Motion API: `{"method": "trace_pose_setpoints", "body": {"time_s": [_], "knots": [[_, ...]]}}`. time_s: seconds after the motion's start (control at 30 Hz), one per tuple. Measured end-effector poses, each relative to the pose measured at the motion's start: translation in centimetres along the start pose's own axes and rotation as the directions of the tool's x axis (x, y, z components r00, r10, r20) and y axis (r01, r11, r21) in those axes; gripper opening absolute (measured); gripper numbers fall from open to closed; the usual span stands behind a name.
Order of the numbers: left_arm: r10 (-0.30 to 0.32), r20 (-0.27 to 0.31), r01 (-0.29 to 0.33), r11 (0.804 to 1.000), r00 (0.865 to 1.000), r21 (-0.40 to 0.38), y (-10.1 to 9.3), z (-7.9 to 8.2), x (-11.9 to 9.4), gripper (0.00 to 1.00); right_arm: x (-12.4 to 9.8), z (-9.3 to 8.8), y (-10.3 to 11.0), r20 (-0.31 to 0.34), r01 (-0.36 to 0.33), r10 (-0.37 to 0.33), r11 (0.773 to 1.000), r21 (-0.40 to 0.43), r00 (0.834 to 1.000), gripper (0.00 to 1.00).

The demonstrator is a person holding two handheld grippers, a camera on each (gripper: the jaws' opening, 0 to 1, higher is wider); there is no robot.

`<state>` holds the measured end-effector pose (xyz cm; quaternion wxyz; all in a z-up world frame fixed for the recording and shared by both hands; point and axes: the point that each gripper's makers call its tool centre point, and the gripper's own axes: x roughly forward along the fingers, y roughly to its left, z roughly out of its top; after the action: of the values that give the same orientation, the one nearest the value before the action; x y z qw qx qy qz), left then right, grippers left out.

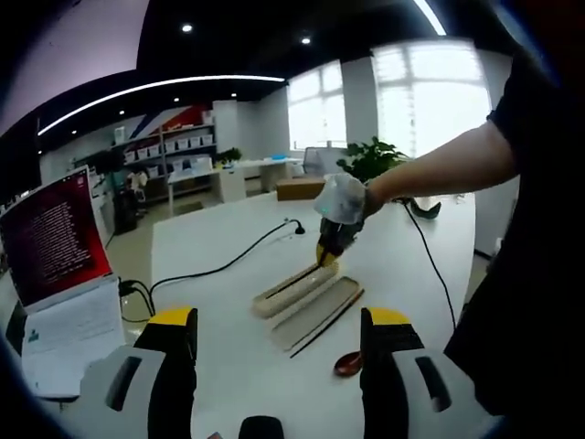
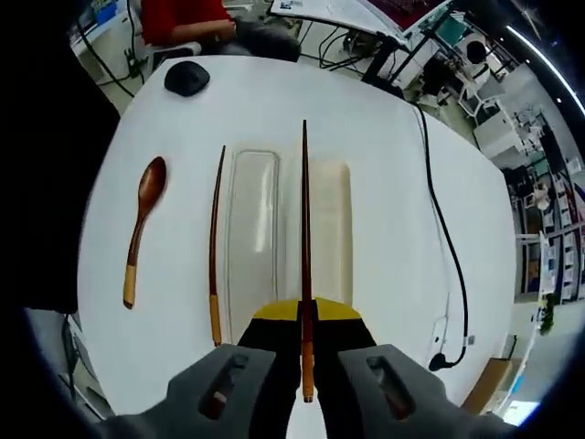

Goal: Arrange the utensils inside the cutlery case until each visible utensil rests in its matching compartment.

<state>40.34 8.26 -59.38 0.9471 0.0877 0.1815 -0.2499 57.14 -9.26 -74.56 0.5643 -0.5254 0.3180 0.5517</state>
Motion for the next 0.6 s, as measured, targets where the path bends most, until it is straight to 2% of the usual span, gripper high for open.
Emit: {"method": "trace_pose_setpoints", "body": {"time_s": [0.6], "knots": [[-0.022,-0.017,0.021,1.000,1.000,-0.022,0.8,-0.2,1.5,0.74,2.1,-0.1,-1.1,-0.011,-0.020,0.020,1.000,0.012,1.000,0.00]]}}
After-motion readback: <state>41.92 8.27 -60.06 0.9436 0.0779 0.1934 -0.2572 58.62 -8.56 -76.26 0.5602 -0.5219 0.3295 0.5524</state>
